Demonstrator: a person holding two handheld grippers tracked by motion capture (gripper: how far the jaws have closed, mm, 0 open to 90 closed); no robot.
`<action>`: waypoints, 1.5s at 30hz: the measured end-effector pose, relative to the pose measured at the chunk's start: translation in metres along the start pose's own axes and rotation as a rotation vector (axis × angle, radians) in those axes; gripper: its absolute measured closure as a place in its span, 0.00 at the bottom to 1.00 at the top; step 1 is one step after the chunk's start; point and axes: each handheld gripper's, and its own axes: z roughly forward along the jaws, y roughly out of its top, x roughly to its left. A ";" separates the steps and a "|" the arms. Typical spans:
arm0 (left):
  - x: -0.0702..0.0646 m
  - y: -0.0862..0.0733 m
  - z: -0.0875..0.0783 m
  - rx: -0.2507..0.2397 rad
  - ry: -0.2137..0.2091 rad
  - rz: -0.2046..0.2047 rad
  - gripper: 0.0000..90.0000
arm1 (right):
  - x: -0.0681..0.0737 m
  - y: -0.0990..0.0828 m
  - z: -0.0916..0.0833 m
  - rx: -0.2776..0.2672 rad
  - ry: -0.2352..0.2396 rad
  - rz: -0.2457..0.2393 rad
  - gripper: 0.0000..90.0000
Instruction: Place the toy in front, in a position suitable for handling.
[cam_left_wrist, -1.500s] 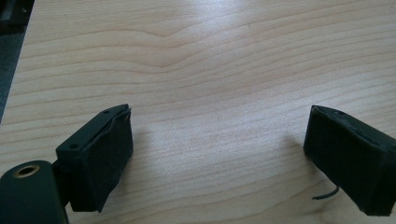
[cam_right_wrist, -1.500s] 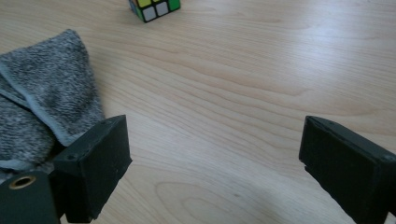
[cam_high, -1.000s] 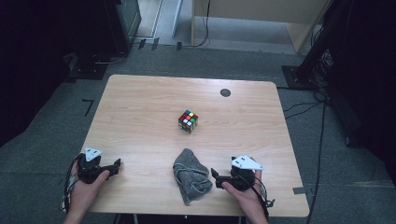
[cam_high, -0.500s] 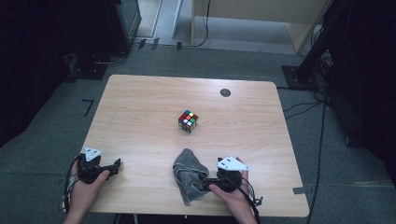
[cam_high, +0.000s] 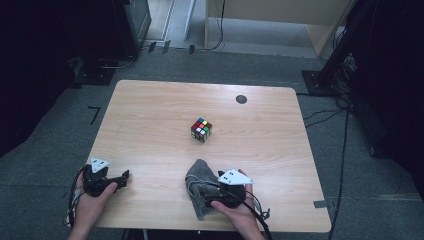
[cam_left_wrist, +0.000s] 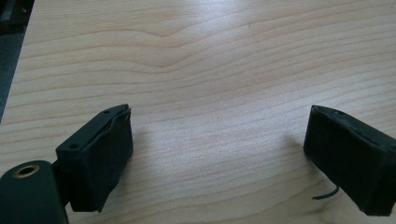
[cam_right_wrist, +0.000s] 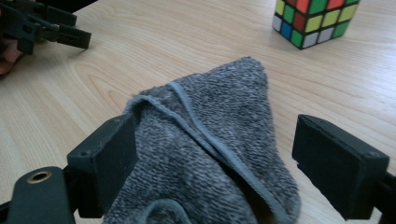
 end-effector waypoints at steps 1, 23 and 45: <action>0.000 0.000 0.000 0.000 0.000 0.000 0.10 | 0.002 0.000 0.001 0.003 0.004 0.002 0.15; 0.000 0.000 0.000 0.000 0.000 0.000 0.09 | 0.025 -0.016 0.037 0.102 -0.018 -0.106 0.13; -0.001 0.000 0.000 0.000 0.013 -0.014 0.09 | 0.022 -0.021 0.036 0.111 -0.114 -0.139 0.59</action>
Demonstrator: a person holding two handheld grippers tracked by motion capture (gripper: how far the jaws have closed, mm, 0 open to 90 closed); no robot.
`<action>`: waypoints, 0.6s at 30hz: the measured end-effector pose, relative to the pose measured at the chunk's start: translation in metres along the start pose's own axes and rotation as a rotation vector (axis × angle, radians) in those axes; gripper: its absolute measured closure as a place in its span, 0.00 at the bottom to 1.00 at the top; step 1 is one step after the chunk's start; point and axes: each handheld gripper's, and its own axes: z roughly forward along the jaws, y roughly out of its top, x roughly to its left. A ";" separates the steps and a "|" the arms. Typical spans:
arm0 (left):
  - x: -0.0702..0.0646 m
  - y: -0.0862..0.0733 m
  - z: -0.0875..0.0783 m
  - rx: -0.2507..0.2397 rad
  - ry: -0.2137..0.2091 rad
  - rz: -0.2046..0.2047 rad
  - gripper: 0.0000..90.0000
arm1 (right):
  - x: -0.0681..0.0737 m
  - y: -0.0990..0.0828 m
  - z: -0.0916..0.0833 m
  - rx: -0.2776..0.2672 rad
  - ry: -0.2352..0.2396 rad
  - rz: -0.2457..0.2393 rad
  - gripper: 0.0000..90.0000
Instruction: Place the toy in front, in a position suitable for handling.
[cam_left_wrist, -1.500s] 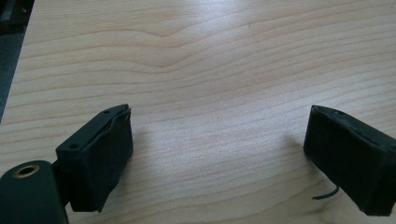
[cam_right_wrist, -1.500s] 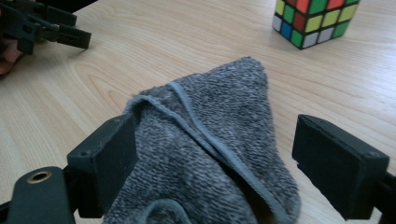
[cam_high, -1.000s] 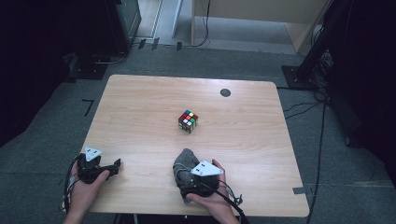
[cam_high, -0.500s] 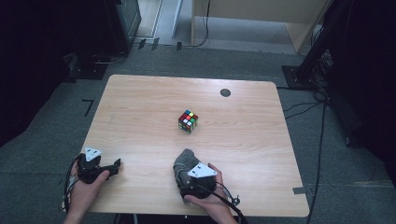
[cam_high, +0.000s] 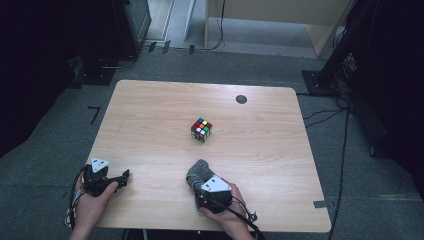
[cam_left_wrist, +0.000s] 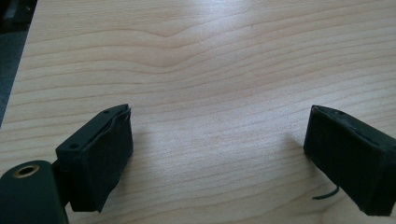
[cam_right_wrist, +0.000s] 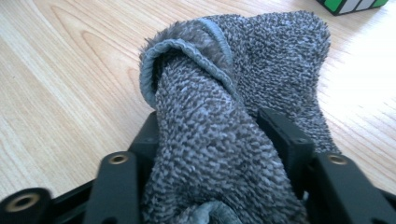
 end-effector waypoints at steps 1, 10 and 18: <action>0.000 0.000 0.000 0.001 0.003 -0.003 0.09 | -0.001 0.000 0.000 -0.002 -0.005 0.003 0.62; 0.001 -0.001 -0.002 0.007 -0.006 0.006 0.09 | -0.005 -0.001 -0.001 -0.008 -0.010 0.002 0.76; -0.002 0.000 -0.003 0.018 0.002 -0.001 0.09 | -0.006 -0.001 -0.001 -0.013 -0.023 0.005 0.82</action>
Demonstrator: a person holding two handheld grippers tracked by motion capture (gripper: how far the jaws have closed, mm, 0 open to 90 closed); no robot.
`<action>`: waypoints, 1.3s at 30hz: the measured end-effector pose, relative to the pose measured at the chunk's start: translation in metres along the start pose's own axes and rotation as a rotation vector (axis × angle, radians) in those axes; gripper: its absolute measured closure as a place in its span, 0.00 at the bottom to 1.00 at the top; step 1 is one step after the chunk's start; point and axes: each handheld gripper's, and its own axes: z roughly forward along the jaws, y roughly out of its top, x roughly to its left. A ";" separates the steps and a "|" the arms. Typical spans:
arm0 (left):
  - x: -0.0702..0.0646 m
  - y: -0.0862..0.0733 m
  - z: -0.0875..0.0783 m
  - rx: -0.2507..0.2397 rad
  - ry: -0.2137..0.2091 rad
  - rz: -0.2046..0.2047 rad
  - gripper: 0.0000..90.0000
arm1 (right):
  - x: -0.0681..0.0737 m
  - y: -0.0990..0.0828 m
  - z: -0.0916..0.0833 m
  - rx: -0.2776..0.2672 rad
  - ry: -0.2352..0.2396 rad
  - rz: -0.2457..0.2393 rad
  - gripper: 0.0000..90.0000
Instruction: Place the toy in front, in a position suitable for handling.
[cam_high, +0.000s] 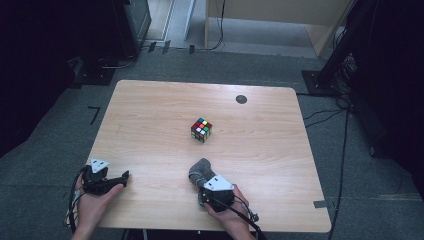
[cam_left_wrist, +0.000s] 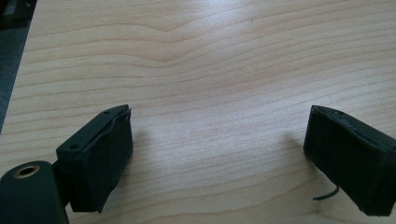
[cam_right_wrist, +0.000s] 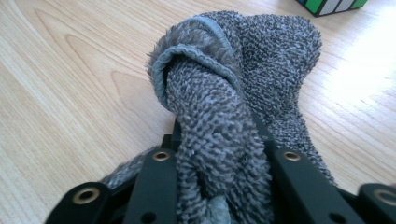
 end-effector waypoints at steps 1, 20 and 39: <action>-0.001 0.000 0.000 -0.001 -0.003 -0.004 0.09 | 0.000 0.000 0.000 -0.003 -0.003 -0.011 0.83; -0.039 0.029 0.003 -0.059 -0.112 -0.007 0.09 | -0.038 0.008 -0.052 -0.150 0.045 0.104 0.84; -0.081 0.061 0.024 -0.071 -0.161 0.036 0.09 | -0.089 0.002 -0.090 -0.202 -0.038 0.173 0.84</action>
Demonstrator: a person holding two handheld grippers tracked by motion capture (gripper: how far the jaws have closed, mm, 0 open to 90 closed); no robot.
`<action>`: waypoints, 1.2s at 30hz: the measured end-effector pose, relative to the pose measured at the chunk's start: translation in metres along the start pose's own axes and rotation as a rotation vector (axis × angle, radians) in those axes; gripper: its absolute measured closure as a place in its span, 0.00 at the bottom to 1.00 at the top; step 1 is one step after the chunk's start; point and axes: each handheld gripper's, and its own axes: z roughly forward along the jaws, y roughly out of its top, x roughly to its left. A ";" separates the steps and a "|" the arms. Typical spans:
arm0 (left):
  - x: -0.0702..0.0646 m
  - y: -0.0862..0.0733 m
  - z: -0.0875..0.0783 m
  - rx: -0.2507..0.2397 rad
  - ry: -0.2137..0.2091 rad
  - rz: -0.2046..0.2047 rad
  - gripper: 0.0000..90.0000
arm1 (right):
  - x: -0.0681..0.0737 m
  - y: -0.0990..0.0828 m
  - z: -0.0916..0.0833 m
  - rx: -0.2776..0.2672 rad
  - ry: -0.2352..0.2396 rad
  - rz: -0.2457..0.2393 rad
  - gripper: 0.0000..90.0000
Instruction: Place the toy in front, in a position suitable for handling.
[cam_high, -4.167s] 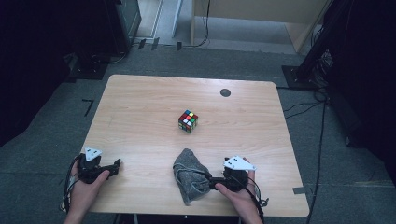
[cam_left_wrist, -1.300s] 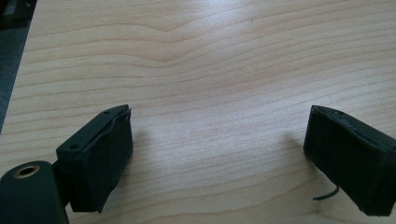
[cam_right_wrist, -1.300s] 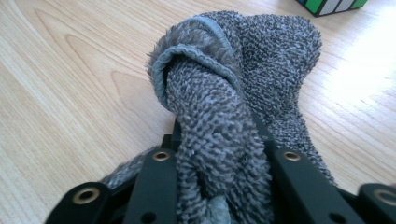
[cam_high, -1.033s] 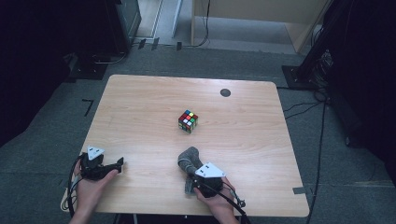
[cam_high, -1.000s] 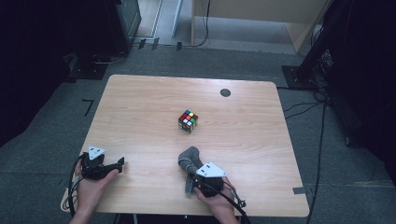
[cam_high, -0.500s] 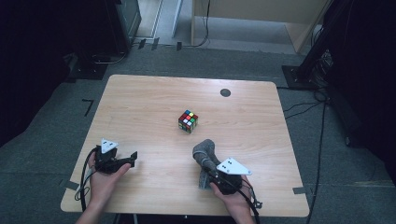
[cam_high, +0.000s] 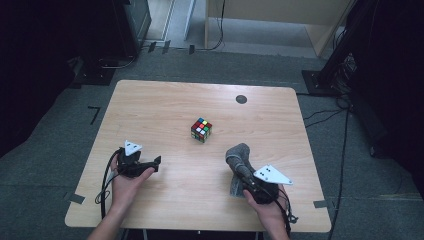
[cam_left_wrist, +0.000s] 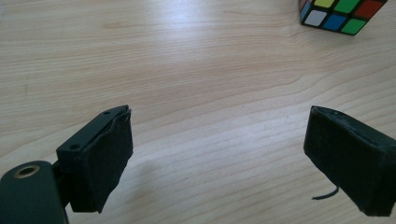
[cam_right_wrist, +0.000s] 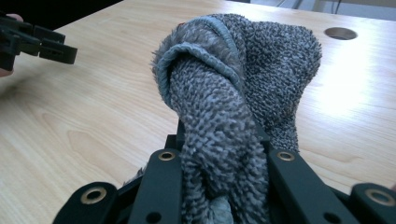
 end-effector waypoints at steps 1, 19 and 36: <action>-0.002 0.001 0.002 -0.002 -0.002 -0.001 0.09 | -0.002 0.000 -0.001 -0.002 -0.003 0.003 0.84; -0.037 0.027 0.029 -0.009 -0.064 0.037 0.09 | -0.030 -0.002 -0.009 -0.013 -0.052 0.036 0.83; -0.064 0.045 0.054 -0.025 -0.096 0.082 0.10 | -0.035 -0.004 -0.009 -0.005 -0.060 0.044 0.83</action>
